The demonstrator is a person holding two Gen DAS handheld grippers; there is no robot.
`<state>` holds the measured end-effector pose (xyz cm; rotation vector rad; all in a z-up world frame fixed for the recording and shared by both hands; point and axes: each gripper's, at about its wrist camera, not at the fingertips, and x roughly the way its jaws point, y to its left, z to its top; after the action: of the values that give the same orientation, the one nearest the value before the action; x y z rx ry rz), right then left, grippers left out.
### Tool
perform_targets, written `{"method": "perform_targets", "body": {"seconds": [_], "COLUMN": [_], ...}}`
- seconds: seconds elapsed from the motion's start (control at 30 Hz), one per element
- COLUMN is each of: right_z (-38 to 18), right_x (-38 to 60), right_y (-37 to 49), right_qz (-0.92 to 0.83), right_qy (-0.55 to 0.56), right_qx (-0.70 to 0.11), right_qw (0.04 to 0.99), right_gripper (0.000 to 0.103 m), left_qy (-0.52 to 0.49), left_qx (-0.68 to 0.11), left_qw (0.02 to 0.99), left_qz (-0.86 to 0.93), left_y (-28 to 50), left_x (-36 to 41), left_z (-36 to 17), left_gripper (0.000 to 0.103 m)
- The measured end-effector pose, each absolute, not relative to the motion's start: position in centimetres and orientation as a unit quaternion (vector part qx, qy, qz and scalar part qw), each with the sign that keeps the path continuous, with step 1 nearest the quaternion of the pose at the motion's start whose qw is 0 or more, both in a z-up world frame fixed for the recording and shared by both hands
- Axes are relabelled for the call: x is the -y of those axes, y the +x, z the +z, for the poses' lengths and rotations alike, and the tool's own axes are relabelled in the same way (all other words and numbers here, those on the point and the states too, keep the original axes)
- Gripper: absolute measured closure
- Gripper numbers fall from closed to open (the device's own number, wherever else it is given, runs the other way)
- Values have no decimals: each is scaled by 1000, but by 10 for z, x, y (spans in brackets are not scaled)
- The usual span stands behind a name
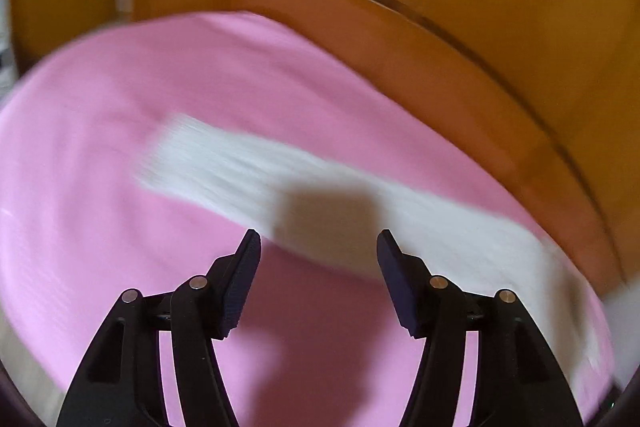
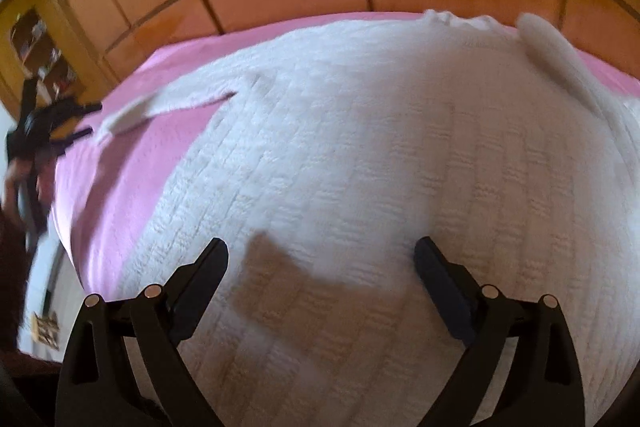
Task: Fold small clothes
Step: 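Lay the sweater flat on the bedspread and open both grippers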
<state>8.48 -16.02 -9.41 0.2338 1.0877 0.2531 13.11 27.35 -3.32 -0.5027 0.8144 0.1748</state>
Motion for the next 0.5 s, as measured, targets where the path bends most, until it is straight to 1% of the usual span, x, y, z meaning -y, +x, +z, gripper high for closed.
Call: {"method": "perform_targets", "body": {"seconds": [0.1,0.2,0.23,0.27,0.3,0.33,0.37,0.43,0.5], "right_z": [-86,-85,-85,-85,-85,-85,-84,-82,-80], "right_x": [190,228,242,251,261,273,285,310,340], "right_y": [78,65,59,54,48,41,36,27,19], "right_qz": [81,36,17,5,-7,-22,-32,-52,-82], "right_qy": [132,161,167,170,174,181,191,217,254], "right_qx": [-505,-503,-502,-501,-499,-497,-494,-485,-469], "right_qw": [849,849,848,849,849,849,848,846,842], "right_gripper": [11,11,11,11,12,14,17,31,35], "left_qy": [-231,-224,-218,-211,-197,-181,-168,-145,-122], "left_qx": [-410,-444,-457,-467,-478,-486,-485,-471,-457], "left_qw": [882,857,847,842,838,836,840,856,868], "left_qz": [-34,-136,-161,-171,-176,-178,-173,-158,-149], "left_y": [117,100,92,90,85,80,78,76,81], "left_x": [-211,-152,-132,-120,-107,-94,-84,-69,-56], "left_z": [-38,-54,-61,-68,-73,-78,-80,-79,-73], "left_gripper": [44,44,47,53,66,69,69,68,68]}}
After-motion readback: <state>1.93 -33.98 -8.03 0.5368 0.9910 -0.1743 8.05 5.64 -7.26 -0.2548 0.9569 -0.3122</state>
